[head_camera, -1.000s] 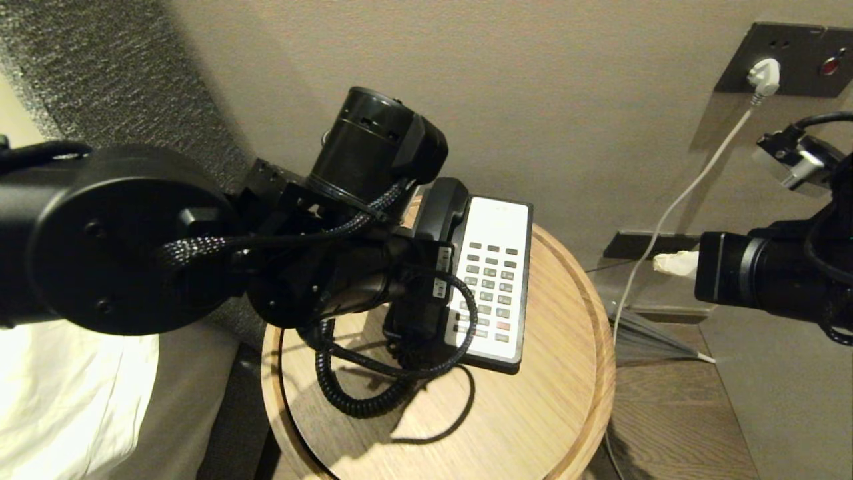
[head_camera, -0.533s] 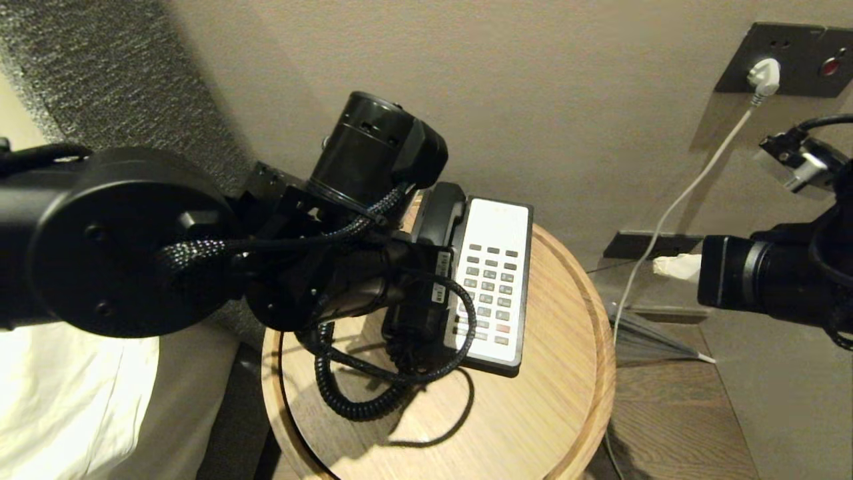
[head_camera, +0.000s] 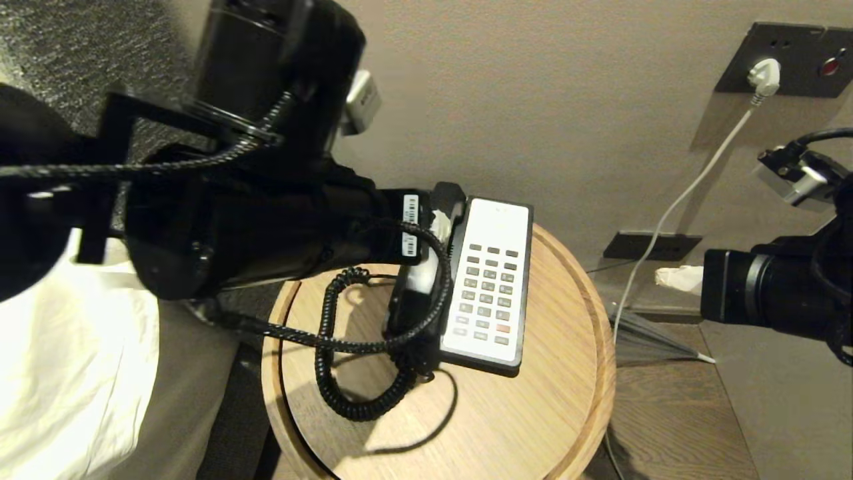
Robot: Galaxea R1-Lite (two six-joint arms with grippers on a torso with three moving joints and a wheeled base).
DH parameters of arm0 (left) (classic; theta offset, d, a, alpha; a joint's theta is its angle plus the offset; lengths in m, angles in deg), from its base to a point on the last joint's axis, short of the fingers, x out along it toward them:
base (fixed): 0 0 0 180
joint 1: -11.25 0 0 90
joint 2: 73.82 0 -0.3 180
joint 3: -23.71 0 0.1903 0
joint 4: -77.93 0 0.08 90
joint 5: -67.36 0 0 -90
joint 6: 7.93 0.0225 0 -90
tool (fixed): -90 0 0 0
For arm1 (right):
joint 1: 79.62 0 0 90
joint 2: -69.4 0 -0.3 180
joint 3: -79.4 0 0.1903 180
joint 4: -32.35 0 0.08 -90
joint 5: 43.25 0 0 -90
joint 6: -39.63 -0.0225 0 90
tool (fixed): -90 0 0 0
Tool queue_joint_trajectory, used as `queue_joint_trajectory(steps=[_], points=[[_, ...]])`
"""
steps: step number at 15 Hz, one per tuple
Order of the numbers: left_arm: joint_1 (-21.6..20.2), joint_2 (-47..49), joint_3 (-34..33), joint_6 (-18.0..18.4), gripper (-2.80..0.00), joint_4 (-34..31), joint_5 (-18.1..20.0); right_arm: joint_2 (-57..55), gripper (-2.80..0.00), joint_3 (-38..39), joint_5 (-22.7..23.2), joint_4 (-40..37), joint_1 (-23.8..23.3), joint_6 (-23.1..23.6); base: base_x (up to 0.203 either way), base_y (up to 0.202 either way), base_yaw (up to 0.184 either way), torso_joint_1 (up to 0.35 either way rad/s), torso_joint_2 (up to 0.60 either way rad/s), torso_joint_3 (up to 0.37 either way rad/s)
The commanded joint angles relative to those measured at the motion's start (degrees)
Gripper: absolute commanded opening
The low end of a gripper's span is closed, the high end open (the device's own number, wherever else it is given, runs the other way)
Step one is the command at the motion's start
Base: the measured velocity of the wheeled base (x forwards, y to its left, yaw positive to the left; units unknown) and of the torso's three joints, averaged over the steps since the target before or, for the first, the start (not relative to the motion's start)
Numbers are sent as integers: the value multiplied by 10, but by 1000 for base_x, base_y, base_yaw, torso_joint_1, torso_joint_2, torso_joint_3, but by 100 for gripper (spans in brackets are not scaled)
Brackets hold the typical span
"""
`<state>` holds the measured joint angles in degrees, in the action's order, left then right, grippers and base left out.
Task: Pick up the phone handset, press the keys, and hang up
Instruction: Put the handset back, then end the call using the dial pad
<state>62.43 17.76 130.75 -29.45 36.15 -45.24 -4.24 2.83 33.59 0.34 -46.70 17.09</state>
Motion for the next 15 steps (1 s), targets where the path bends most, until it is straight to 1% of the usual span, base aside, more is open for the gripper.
queue_joint_trajectory(steps=[1,3,6,10,12,15], points=[[2,-66,-18,-7,-280,-4,-1,-4,-280,1,10,-1,14,-1,0,0,0,0,0,0],[9,-128,-52,-18,-280,-10,0,-10,-280,3,36,-1,31,-1,0,0,0,0,0,0],[28,-223,-111,-21,-280,-15,1,-24,-280,1,75,12,37,-5,0,0,0,0,0,0],[27,-309,-168,-27,-280,-14,2,-73,-280,-13,77,57,84,-6,0,0,0,0,0,0],[16,-327,-174,-30,-280,-14,2,-84,-280,-12,81,60,104,-10,0,0,0,0,0,0],[6,-350,-187,-43,-280,-14,2,-106,-280,-13,82,61,136,-15,0,0,0,0,0,0]])
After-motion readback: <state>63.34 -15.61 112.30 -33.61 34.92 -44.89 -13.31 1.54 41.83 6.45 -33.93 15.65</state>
